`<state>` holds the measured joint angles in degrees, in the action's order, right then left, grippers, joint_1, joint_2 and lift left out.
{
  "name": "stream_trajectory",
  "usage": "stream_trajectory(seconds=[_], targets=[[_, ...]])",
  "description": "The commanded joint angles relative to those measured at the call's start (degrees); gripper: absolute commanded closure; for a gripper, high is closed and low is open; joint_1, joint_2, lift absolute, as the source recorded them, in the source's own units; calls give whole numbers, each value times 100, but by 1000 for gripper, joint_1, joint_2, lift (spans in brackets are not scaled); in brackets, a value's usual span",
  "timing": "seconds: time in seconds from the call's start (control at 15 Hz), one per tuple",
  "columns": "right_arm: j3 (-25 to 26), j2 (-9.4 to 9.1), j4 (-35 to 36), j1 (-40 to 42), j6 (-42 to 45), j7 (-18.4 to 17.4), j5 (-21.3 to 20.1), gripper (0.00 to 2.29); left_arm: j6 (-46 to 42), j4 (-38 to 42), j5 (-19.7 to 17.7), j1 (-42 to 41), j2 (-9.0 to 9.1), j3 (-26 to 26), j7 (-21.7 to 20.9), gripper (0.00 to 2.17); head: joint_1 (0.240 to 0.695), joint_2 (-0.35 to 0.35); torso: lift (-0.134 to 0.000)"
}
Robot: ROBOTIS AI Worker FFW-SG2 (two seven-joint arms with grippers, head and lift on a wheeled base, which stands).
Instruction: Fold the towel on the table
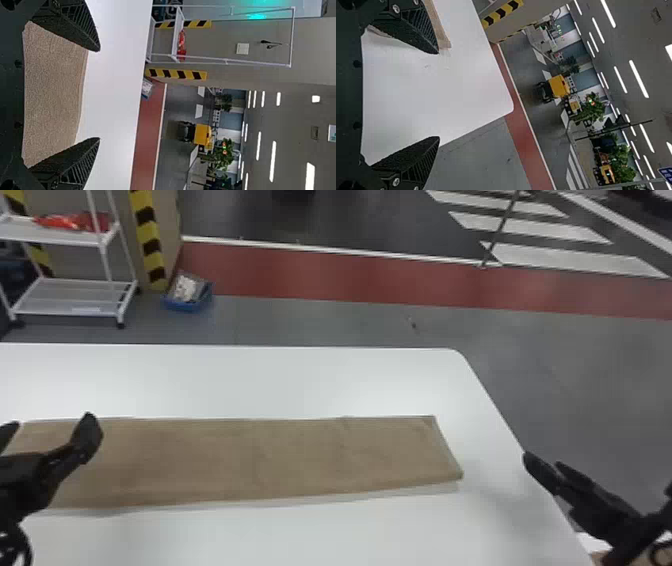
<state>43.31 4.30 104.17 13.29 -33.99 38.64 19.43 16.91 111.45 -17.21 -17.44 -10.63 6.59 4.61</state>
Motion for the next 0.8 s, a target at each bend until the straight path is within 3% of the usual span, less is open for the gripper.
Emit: stream_trajectory(seconds=[0.0,0.33,0.47,0.73], targets=[[-7,0,-20,-1,-7,21,60,117,-253,-229,103,65,0,185,31,83,695,-193,-124],[-16,0,-46,-19,10,91,104,127,-640,-483,59,118,-26,545,-4,83,695,-119,-124],[-7,0,-38,-10,10,109,131,130,-710,-932,130,470,-97,633,-48,83,695,-106,-124],[90,35,-2,51,-7,118,263,130,-359,-1872,147,1472,-615,914,-101,83,695,-59,-124]])
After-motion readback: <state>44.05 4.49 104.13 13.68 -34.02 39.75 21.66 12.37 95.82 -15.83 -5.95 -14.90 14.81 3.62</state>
